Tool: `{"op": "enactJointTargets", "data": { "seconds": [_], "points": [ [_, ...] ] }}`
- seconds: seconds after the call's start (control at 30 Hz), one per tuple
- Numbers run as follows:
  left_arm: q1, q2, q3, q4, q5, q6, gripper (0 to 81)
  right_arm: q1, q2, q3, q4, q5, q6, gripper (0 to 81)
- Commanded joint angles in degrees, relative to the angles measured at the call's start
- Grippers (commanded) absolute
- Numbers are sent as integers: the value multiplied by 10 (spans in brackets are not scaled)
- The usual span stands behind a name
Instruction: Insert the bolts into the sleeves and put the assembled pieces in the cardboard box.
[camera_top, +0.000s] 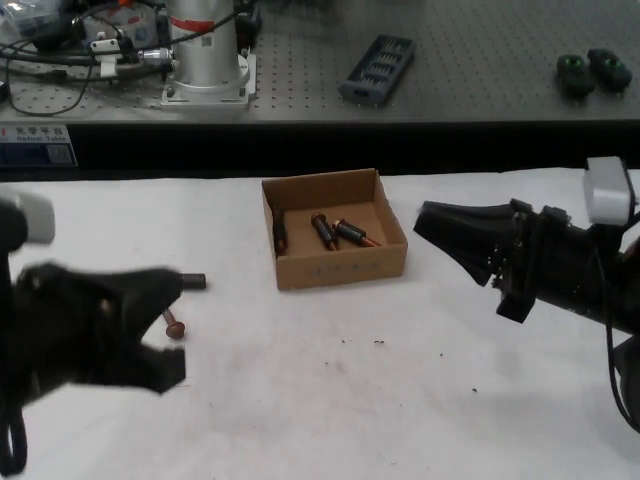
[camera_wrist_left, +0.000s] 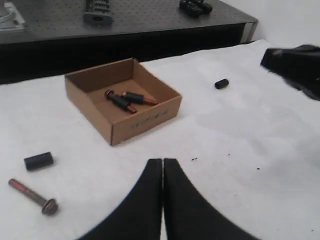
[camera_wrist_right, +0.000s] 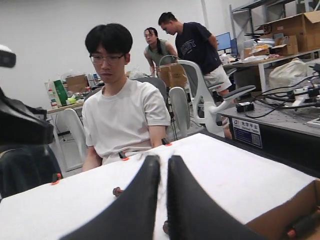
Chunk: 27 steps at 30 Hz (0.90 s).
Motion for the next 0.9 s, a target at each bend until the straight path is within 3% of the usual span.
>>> {"op": "enactJointTargets", "data": {
  "seconds": [0.0, 0.27, 0.37, 0.6, 0.73, 0.87],
  "points": [
    [-1, -8, 45, -39, -49, -8, 6, 11, -28, -15, 49, -10, -14, 66],
    [-1, -8, 148, -168, -111, -12, 6, 45, -124, -55, 335, -3, -118, 66],
    [-1, -8, 174, -201, -117, -12, 6, 68, -170, -74, 452, 47, -150, 66],
    [-1, -8, 187, -225, -171, -12, 6, 154, -215, -170, 820, 247, -294, 66],
    [-1, -8, 187, -231, -171, -12, 6, 198, -215, -223, 919, 345, -343, 66],
    [-1, -8, 188, -229, -171, -12, 6, 204, -215, -278, 1002, 487, -345, 66]
  ]
}}
